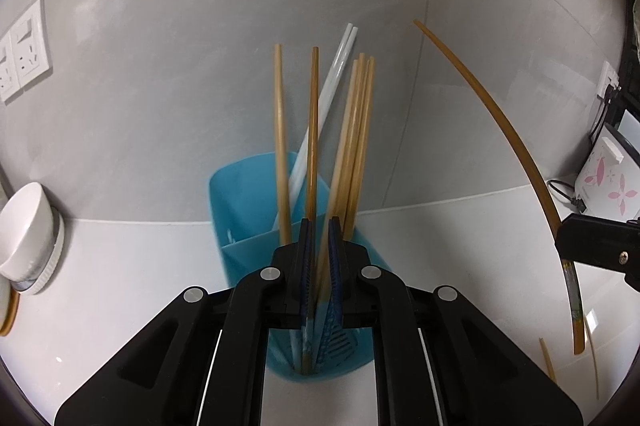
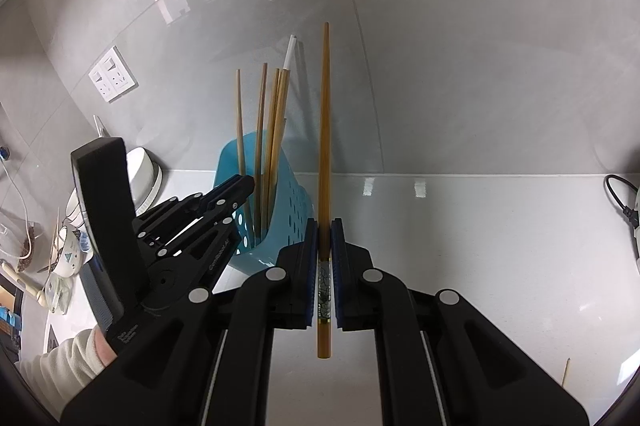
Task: Organize utensils
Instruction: 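Lower the held chopsticks into the blue holder with both tools, then open the left tool and release its chopstick into the blue holder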
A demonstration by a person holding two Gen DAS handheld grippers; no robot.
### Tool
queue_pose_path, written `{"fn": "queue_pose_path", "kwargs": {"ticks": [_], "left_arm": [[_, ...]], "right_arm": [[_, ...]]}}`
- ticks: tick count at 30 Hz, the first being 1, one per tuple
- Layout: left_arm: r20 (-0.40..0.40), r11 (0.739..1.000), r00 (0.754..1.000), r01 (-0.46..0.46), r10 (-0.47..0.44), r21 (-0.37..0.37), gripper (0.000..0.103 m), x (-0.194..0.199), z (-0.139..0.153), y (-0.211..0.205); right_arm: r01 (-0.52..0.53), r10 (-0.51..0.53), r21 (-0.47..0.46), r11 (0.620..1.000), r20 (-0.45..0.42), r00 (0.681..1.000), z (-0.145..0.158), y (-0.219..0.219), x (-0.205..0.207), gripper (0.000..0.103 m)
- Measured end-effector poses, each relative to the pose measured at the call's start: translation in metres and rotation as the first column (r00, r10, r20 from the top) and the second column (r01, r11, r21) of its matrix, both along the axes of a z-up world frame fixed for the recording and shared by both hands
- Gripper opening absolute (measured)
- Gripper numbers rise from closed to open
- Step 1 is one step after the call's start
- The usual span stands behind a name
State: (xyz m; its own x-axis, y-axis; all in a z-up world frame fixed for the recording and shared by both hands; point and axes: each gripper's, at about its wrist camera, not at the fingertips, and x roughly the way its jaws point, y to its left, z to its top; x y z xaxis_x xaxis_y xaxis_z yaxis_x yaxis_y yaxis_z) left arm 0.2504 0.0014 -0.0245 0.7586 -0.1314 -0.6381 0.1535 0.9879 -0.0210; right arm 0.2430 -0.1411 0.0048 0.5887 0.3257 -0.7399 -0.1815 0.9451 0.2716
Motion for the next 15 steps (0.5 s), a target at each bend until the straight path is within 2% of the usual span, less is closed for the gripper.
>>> {"fn": "queue_pose_path", "kwargs": {"ticks": [3, 5, 6, 8, 9, 11, 15], "left_arm": [[-0.019, 1.000, 1.000, -0.019, 0.019, 0.008, 0.029, -0.007, 0.006, 0.005], [-0.030, 0.999, 0.999, -0.037, 0.037, 0.013, 0.049, -0.012, 0.011, 0.011], [-0.034, 0.999, 0.998, -0.045, 0.046, 0.019, 0.053, -0.015, 0.013, 0.013], [-0.052, 0.996, 0.996, -0.070, 0.072, 0.046, 0.066, -0.020, 0.017, 0.017], [-0.062, 0.996, 0.995, -0.077, 0.080, 0.053, 0.068, -0.021, 0.019, 0.019], [-0.072, 0.994, 0.993, -0.089, 0.093, 0.056, 0.083, -0.026, 0.025, 0.024], [-0.078, 0.991, 0.989, -0.119, 0.123, 0.059, 0.095, -0.037, 0.037, 0.035]], "right_arm": [[0.001, -0.001, 0.002, 1.000, 0.011, 1.000, 0.004, 0.000, -0.002, 0.006], [0.001, -0.001, 0.010, 1.000, 0.023, 1.000, 0.008, -0.001, -0.003, 0.006], [0.000, -0.001, 0.013, 1.000, 0.029, 1.000, 0.009, 0.000, -0.004, 0.006], [-0.001, 0.000, 0.023, 1.000, 0.040, 0.999, 0.012, 0.001, -0.003, 0.006], [-0.002, 0.001, 0.027, 1.000, 0.043, 0.999, 0.013, 0.002, -0.004, 0.006], [-0.009, 0.007, 0.037, 0.999, 0.055, 0.998, 0.016, 0.005, -0.003, 0.006], [-0.035, 0.031, 0.048, 0.998, 0.090, 0.995, 0.024, 0.015, -0.003, 0.006]]}}
